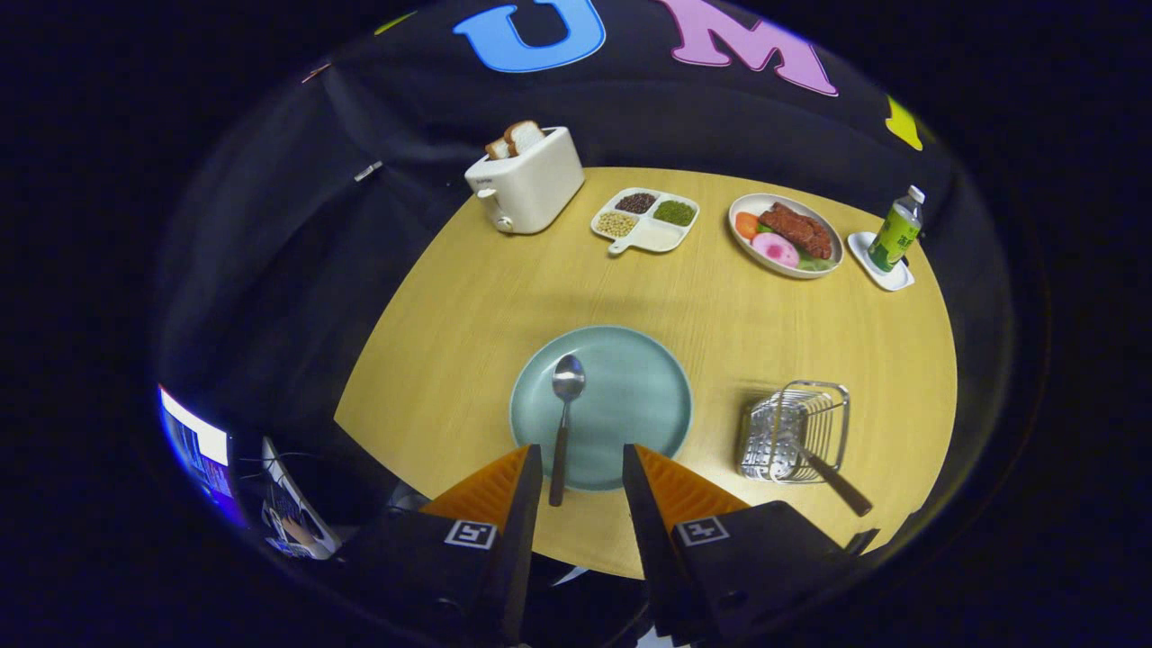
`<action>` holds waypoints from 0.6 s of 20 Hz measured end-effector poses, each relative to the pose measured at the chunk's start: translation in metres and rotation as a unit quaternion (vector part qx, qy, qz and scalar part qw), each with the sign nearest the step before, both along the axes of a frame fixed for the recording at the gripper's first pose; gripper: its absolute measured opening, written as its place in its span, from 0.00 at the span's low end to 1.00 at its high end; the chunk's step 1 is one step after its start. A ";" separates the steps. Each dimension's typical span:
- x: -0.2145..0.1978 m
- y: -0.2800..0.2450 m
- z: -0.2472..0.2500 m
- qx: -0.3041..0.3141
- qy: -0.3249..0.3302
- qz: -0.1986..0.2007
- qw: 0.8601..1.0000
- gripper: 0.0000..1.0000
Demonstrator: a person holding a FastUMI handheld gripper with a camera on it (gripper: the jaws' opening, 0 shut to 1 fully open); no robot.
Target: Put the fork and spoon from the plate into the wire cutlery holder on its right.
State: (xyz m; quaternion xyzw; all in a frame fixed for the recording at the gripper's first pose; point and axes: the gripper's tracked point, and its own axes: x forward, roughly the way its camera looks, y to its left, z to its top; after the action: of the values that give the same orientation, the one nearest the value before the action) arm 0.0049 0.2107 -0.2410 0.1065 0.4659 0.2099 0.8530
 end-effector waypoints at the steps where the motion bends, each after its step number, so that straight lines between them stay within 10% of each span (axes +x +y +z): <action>1: 0.001 0.013 -0.012 -0.003 0.002 0.005 1.000 0.57; 12: 0.014 0.053 -0.107 -0.078 0.049 0.019 0.996 0.56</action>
State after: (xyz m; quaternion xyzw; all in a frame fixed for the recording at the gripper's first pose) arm 0.0192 0.2639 -0.3476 0.0410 0.5239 0.1834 0.8308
